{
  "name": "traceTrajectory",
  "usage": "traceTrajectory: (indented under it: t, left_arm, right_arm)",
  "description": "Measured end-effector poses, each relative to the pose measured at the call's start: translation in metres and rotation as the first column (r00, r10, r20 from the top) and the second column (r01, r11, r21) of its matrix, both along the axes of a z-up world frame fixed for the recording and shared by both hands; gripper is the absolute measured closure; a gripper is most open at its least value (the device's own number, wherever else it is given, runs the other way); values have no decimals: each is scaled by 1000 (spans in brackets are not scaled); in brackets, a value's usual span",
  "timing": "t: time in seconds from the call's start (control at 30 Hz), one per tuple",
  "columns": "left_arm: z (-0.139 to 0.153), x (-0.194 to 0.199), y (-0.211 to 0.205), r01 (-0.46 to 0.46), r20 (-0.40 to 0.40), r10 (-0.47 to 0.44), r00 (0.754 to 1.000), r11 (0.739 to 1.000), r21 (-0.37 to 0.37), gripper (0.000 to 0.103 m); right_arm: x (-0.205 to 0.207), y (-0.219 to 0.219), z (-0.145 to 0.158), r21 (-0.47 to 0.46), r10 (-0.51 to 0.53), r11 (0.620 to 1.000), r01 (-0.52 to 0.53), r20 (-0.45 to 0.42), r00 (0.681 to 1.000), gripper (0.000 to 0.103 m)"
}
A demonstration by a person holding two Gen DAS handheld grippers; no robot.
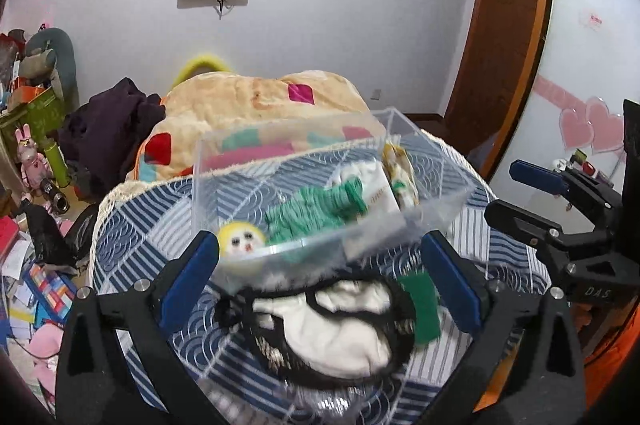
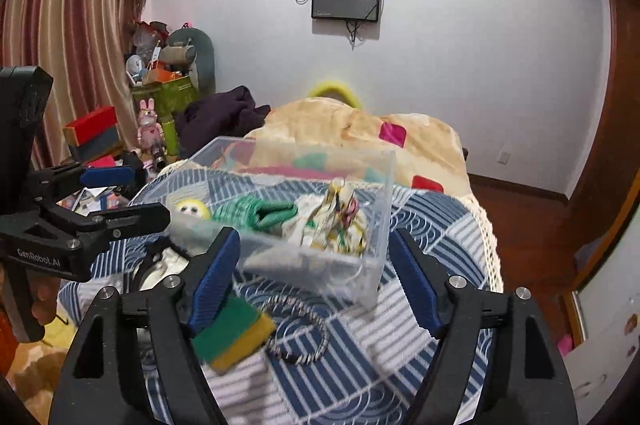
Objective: Organize soft objects
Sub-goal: 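Open both tools to drop the cloth and scarf into the box, then grasp the black chain-strap bag with the left tool while the right tool grasps the green-yellow sponge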
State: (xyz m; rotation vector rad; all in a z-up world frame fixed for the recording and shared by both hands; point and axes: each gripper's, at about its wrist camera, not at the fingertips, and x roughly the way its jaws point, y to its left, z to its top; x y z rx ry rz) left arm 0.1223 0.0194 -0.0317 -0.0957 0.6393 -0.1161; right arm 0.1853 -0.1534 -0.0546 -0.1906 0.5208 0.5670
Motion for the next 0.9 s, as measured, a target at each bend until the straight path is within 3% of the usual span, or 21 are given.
traceTrajectory:
  t: [0.17, 0.37, 0.5, 0.67, 0.9]
  left_arm:
    - [-19, -19, -8, 33, -35, -34, 999, 999, -38, 1]
    - [-53, -25, -24, 86, -104, -86, 991, 996, -2, 1]
    - [-68, -22, -21, 23, -126, -19, 992, 999, 37, 1]
    - [-62, -27, 5, -37, -94, 32, 995, 998, -48, 1]
    - [-66, -25, 37, -119, -94, 111, 989, 990, -77, 1]
  right_arm:
    - [-10, -6, -17, 2, -2, 1000, 2, -48, 999, 29]
    - [-16, -9, -39, -16, 4, 1000, -6, -120, 993, 29]
    - [-19, -9, -49, -8, 13, 1000, -15, -163, 986, 29]
    - [-21, 4, -57, -3, 48, 999, -49, -189, 981, 29]
    - [-18, 28, -69, -4, 98, 995, -101, -221, 970, 29]
